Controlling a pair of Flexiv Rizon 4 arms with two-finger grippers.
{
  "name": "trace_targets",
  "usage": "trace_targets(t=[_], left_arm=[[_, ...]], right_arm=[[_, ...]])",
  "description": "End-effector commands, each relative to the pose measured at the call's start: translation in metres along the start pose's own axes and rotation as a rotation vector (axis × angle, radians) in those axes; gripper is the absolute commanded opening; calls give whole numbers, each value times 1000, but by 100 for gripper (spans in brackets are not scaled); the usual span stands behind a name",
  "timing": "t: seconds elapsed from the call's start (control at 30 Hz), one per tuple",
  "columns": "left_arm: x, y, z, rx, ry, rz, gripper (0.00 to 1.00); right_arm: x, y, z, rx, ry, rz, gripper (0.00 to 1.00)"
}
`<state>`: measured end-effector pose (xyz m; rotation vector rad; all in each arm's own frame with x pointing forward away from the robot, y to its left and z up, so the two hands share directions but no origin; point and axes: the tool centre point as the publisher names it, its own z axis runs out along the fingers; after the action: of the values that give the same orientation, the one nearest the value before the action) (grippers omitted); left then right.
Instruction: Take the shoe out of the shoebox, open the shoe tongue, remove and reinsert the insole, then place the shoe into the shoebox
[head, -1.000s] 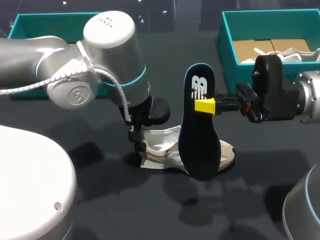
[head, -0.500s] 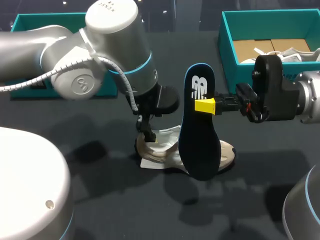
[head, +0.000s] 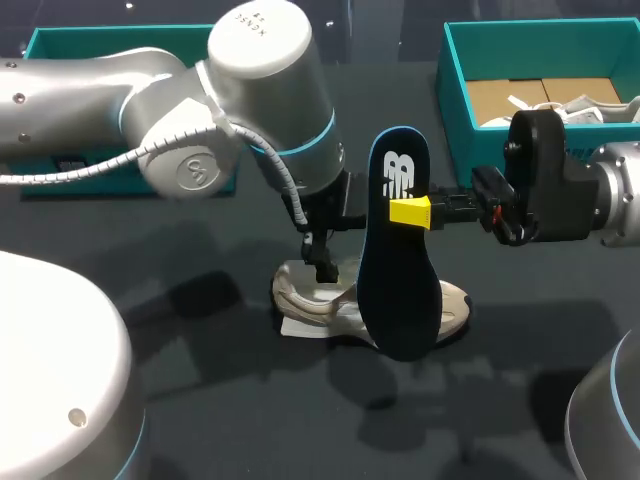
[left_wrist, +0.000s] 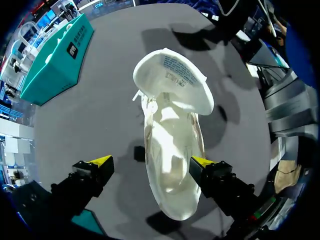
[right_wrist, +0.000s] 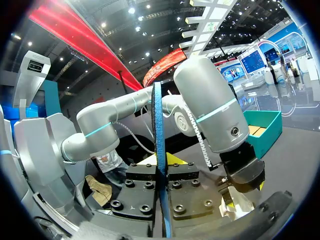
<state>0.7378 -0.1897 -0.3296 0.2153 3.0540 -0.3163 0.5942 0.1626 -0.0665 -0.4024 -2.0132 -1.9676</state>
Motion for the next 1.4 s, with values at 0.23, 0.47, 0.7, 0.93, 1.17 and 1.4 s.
trace_targets(t=[0.23, 0.47, 0.7, 0.93, 1.17, 1.4], left_arm=[[-16, -21, 38, -6, -15, -25, 93], [-23, -26, 54, -11, 9, -39, 74], [-20, -26, 61, -23, 39, -24, 49], [-14, -23, 60, -22, 76, 7, 11], [-9, -17, 52, -14, 118, 52, 0], [-5, -12, 34, 6, 176, 133, 0]], right_arm=[[1, -1, 1, -1, -3, 1, 0], [1, -1, 1, -1, -3, 1, 0], [1, -1, 1, -1, -3, 1, 0], [1, -1, 1, -1, -3, 1, 0], [1, -1, 1, -1, -3, 1, 0], [1, -1, 1, -1, -3, 1, 0]])
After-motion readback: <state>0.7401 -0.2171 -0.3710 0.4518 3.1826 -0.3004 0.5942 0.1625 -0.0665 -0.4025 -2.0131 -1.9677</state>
